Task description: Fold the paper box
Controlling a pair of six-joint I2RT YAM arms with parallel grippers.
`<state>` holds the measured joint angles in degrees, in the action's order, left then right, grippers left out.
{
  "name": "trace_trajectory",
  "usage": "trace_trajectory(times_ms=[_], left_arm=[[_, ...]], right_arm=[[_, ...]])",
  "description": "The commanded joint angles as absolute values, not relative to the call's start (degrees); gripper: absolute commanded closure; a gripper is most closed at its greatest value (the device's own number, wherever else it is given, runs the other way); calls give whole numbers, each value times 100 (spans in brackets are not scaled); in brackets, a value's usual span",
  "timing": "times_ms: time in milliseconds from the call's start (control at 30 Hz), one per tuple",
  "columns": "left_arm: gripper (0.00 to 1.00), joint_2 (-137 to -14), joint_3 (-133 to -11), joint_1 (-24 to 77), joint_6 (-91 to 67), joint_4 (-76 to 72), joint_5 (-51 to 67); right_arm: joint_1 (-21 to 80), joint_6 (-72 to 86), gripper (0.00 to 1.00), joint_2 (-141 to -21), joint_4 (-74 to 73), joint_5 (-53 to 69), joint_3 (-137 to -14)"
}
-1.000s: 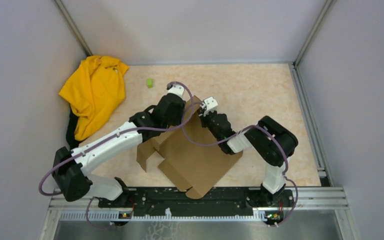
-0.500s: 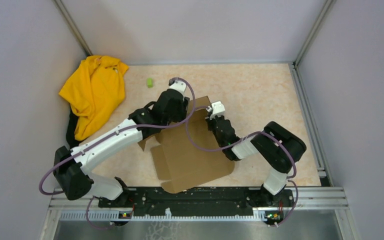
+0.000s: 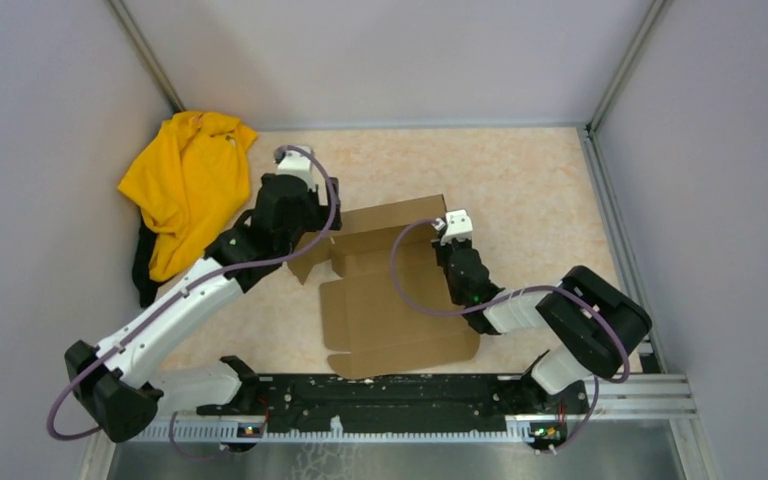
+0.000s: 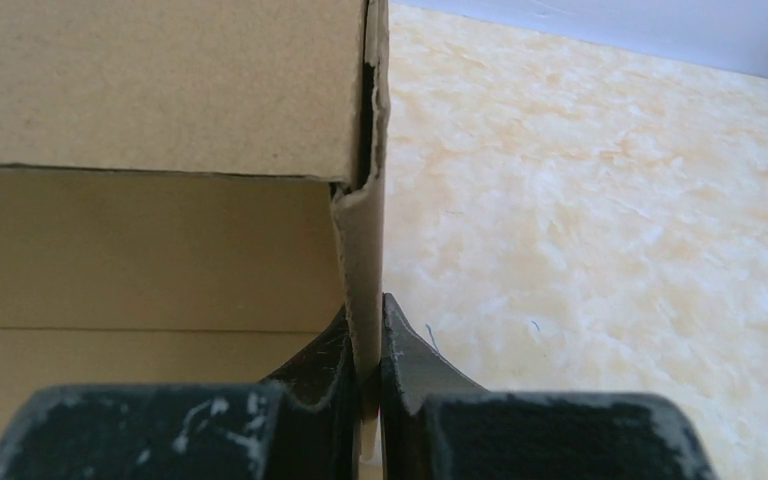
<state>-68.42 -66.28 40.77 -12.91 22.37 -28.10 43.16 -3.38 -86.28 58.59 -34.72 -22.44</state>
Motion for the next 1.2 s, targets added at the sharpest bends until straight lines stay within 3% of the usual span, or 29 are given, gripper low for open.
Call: trace_trajectory(times_ms=[0, 233, 400, 600, 800, 1000, 1167], left_arm=[[2, -6326, -5571, 3852, -1801, 1608, -2853], [1, -5834, -4507, 3683, -2259, 909, -3317], [1, -4797, -3812, 3545, -2137, 222, -3512], [1, -4269, -3709, 3475, -1802, 186, -3664], [8, -4429, -3491, 3071, -2309, 377, -3768], [23, -4121, -2761, 2507, -2795, 47, -3804], [26, -3819, -2023, 2356, -2645, -837, -3570]], right_arm=[[4313, -376, 100, -8404, 5989, -3695, -2129], [4314, -307, 100, -8516, 6221, -3806, -1885], [4315, -257, 100, -8388, 6022, -3777, -1855], [4306, -183, 100, -8293, 5883, -3717, -1841], [4300, -41, 100, -8223, 5776, -3665, -1787], [4304, 307, 100, -8218, 5620, -3589, -1791], [4304, 373, 100, -8232, 5612, -3545, -1785]])
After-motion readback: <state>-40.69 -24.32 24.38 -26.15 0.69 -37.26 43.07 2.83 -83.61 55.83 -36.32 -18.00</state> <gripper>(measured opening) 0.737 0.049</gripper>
